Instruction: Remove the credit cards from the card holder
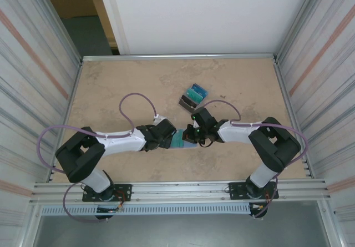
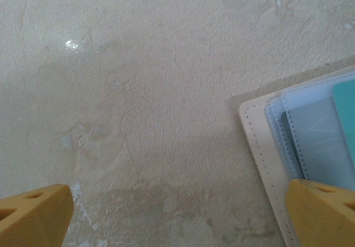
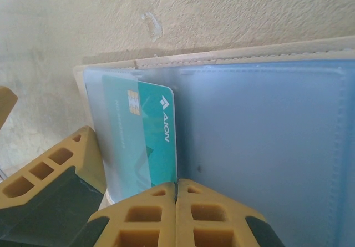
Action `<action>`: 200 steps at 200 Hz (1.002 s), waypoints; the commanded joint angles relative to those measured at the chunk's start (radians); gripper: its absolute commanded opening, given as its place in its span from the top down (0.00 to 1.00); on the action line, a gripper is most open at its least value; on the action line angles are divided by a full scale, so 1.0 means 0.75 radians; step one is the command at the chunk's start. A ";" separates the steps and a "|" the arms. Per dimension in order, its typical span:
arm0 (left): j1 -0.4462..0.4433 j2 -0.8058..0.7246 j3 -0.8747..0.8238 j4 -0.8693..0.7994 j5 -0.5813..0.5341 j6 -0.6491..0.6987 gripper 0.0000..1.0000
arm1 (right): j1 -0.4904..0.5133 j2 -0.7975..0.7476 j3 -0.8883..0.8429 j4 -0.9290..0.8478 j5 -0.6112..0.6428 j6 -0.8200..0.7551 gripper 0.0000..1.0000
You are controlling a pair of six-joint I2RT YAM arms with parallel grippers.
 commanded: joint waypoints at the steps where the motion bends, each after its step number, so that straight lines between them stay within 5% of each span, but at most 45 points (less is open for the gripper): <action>1: -0.010 0.001 0.009 -0.030 -0.029 0.032 0.01 | -0.014 -0.040 0.006 -0.074 0.034 -0.053 1.00; 133: -0.021 -0.047 0.080 0.045 -0.024 0.224 0.01 | -0.023 -0.059 0.025 -0.135 0.072 -0.084 1.00; 200: -0.098 0.103 0.183 0.007 -0.102 0.283 0.01 | -0.027 -0.073 0.022 -0.151 0.073 -0.091 1.00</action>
